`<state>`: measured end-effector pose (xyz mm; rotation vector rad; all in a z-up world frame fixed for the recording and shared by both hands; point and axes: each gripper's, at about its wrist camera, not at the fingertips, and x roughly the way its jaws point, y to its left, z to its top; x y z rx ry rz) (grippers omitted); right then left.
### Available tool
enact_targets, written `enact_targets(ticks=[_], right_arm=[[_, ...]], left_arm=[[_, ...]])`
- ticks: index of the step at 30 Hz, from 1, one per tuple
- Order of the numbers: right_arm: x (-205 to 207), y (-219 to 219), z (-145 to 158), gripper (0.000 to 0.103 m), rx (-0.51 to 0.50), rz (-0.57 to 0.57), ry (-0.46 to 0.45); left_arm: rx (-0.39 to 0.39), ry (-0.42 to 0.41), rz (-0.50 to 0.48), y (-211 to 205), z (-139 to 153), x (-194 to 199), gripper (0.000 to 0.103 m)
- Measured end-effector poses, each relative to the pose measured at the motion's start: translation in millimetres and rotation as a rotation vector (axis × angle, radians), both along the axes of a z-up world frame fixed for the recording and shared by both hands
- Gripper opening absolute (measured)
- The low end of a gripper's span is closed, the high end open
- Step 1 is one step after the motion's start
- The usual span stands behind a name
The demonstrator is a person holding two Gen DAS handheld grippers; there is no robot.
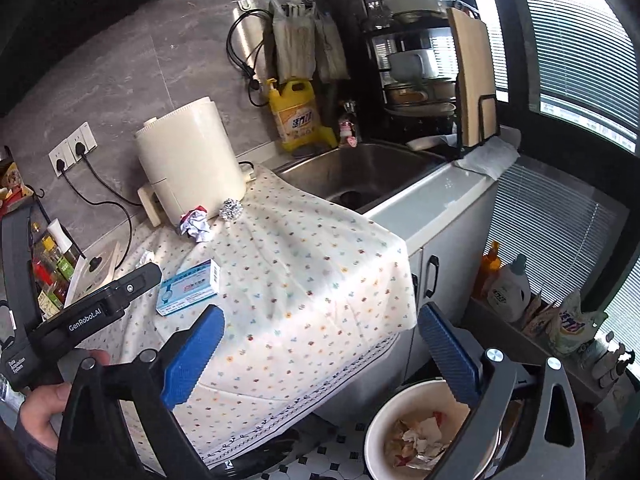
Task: Collect trash
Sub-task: 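Bring both tools back to the counter trash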
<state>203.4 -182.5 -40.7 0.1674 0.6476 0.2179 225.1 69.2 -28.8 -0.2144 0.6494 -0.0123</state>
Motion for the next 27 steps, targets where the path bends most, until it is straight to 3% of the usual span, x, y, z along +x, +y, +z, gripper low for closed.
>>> enact_targets(ticks=[16, 27], right_arm=[[51.7, 111.8, 8.0, 0.095, -0.024, 0.111, -0.022], [80.0, 149.0, 7.2, 0.095, -0.026, 0.124, -0.019]], left_arm=[[-0.019, -0.006, 0.154, 121.1, 0.8, 20.3, 0.097], [-0.017, 0.002, 0.193, 164.8, -4.2, 46.5, 0.097]])
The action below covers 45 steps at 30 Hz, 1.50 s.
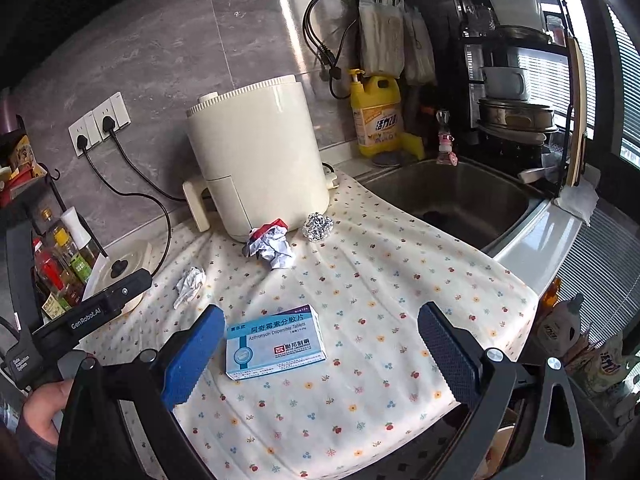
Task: Collect trash
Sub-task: 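Bring both tools back to the counter trash, then grasp the crumpled white tissue with the left gripper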
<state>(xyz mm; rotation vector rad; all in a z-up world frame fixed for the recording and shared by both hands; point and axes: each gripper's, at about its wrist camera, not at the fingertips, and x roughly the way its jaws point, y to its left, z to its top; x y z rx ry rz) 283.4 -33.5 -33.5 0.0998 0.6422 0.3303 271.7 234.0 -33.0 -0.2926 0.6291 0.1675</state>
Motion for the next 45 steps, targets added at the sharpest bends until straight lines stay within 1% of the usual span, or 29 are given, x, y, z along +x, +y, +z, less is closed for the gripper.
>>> enact_targets(ticks=[9, 12, 16, 19, 21, 25, 27, 30, 32, 33, 34, 35, 38, 45], right_arm=[[57.1, 26.3, -13.4, 0.095, 0.019, 0.084, 0.051], [74.3, 40.2, -10.3, 0.095, 0.016, 0.135, 0.04], [97.2, 55.3, -10.1, 0.094, 0.011, 0.191, 0.048], [113.7, 65.9, -12.4, 0.094, 0.001, 0.226, 0.05], [125.0, 71.4, -15.4, 0.093, 0.003, 0.244, 0.067], [147.0, 83.2, -21.7, 0.092, 0.006, 0.271, 0.087], [156.7, 88.5, -26.4, 0.091, 0.009, 0.283, 0.1], [171.6, 96.1, -35.1, 0.091, 0.011, 0.302, 0.13], [181.0, 101.6, -42.3, 0.091, 0.013, 0.312, 0.147], [184.9, 104.5, -46.2, 0.091, 0.013, 0.317, 0.154], [188.4, 107.1, -49.8, 0.09, 0.013, 0.319, 0.16], [191.7, 110.1, -53.4, 0.09, 0.015, 0.322, 0.162], [200.1, 116.7, -62.0, 0.09, 0.021, 0.321, 0.185], [213.4, 133.8, -75.6, 0.09, 0.016, 0.324, 0.218]], left_arm=[[-0.01, 0.061, 0.093, 24.3, -16.9, 27.3, 0.094], [-0.008, 0.077, 0.121, 31.7, -21.3, 38.4, 0.094], [-0.022, 0.106, 0.165, 39.4, -30.1, 57.4, 0.089], [-0.019, 0.129, 0.18, 40.9, -37.1, 72.6, 0.088], [-0.025, 0.149, 0.189, 41.9, -42.4, 81.7, 0.087], [-0.032, 0.192, 0.205, 44.5, -56.0, 99.0, 0.082], [-0.029, 0.23, 0.213, 46.2, -66.2, 109.3, 0.078], [-0.049, 0.28, 0.221, 49.7, -80.1, 119.6, 0.064], [-0.064, 0.3, 0.211, 49.9, -86.5, 124.2, 0.039], [-0.057, 0.298, 0.204, 48.0, -86.4, 125.5, 0.034], [-0.041, 0.295, 0.198, 45.7, -85.1, 126.6, 0.024], [-0.019, 0.295, 0.197, 42.3, -82.8, 127.6, 0.021], [0.012, 0.278, 0.198, 37.3, -74.8, 128.2, 0.017], [0.047, 0.237, 0.216, 38.8, -56.8, 126.0, 0.017]])
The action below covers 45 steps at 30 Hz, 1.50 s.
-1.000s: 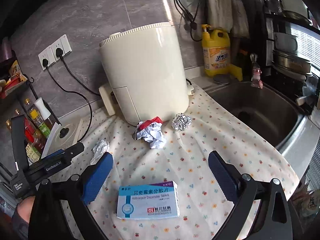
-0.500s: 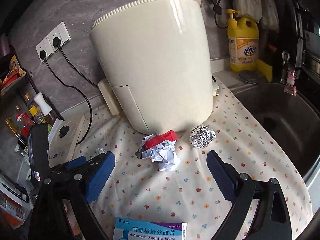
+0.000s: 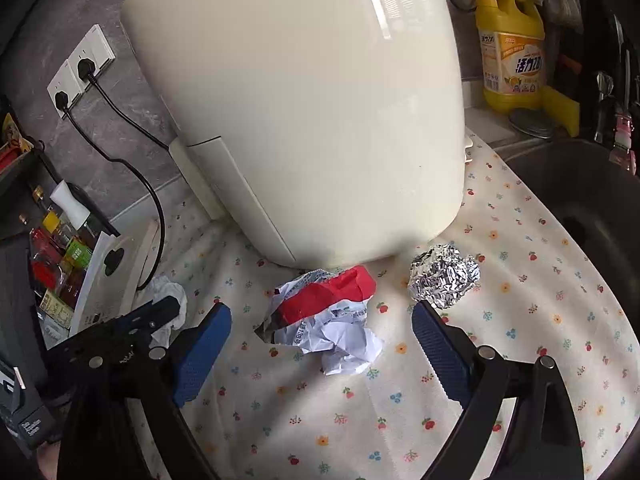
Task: Collect trash
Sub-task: 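Grasp the crumpled white tissue with the left gripper, then grasp the red-and-silver wrapper with the right gripper while the left lifts the tissue, then carry tissue and wrapper over the white bin and open both grippers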
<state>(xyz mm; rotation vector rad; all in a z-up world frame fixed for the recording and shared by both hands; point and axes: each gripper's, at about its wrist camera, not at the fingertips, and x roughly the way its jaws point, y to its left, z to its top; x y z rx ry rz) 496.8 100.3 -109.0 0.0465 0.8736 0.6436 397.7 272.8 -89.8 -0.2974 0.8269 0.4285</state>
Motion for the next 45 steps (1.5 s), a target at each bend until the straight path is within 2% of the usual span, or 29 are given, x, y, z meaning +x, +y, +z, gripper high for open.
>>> enact_targets(ticks=[1, 2, 3, 4, 5, 12, 23, 35, 45], right_arm=[[2.5, 3.2, -3.2, 0.083, -0.009, 0.004, 0.012], [5.4, 5.9, -7.1, 0.061, -0.014, 0.014, 0.035], [7.6, 6.2, -10.9, 0.047, -0.017, 0.024, 0.062], [8.0, 5.2, -11.7, 0.04, -0.016, 0.017, 0.072], [6.3, 2.5, -9.6, 0.038, -0.008, 0.005, 0.063], [-18.5, -13.0, 18.4, 0.033, 0.026, -0.008, -0.004], [-84.0, -36.1, 58.6, 0.03, 0.036, -0.042, -0.104], [-162.1, -81.1, 87.6, 0.03, 0.032, -0.18, -0.194], [-199.7, -150.8, 89.0, 0.03, -0.028, -0.354, -0.201]], left_arm=[[0.002, 0.0, 0.003, 0.8, 0.8, -0.6, 0.017], [0.003, -0.001, 0.005, 1.4, 1.9, -1.5, 0.017], [0.003, -0.003, 0.006, 5.3, 2.6, 1.1, 0.017], [0.005, -0.007, 0.004, 5.8, 4.7, 0.6, 0.017], [0.008, -0.011, 0.001, 5.8, 7.2, -0.6, 0.017], [0.013, -0.066, -0.038, -0.7, 23.7, -14.0, 0.017], [0.014, -0.15, -0.124, -20.1, 50.8, -50.7, 0.017], [-0.009, -0.214, -0.277, -52.4, 66.1, -87.3, 0.017], [-0.067, -0.227, -0.437, -112.2, 62.4, -85.8, 0.017]])
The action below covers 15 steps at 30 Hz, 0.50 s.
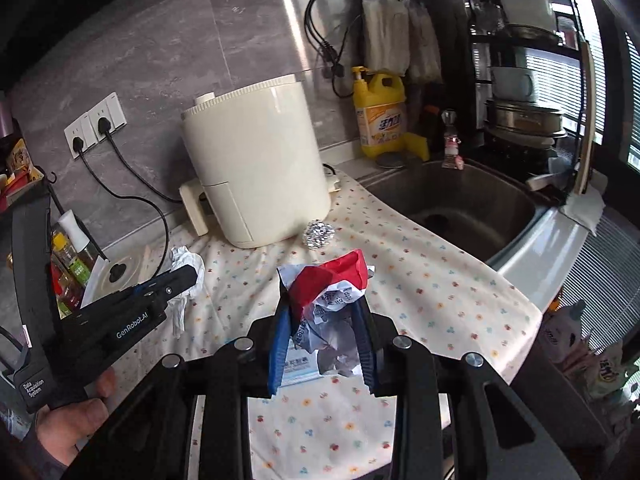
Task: Collect trash
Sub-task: 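Carry tissue and wrapper over the white bin and open both grippers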
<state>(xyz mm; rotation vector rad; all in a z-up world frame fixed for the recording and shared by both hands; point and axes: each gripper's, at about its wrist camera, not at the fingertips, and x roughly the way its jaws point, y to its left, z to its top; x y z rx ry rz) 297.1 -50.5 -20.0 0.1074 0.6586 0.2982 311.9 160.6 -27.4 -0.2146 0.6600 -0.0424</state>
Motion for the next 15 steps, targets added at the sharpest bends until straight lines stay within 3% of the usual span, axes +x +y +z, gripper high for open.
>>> enact_targets(ticks=[15], right_arm=[[-39.1, -131.3, -14.0, 0.032, 0.018, -0.196, 0.012]], left_arm=[[0.015, 0.02, -0.22, -139.3, -10.0, 4.8, 0.017]])
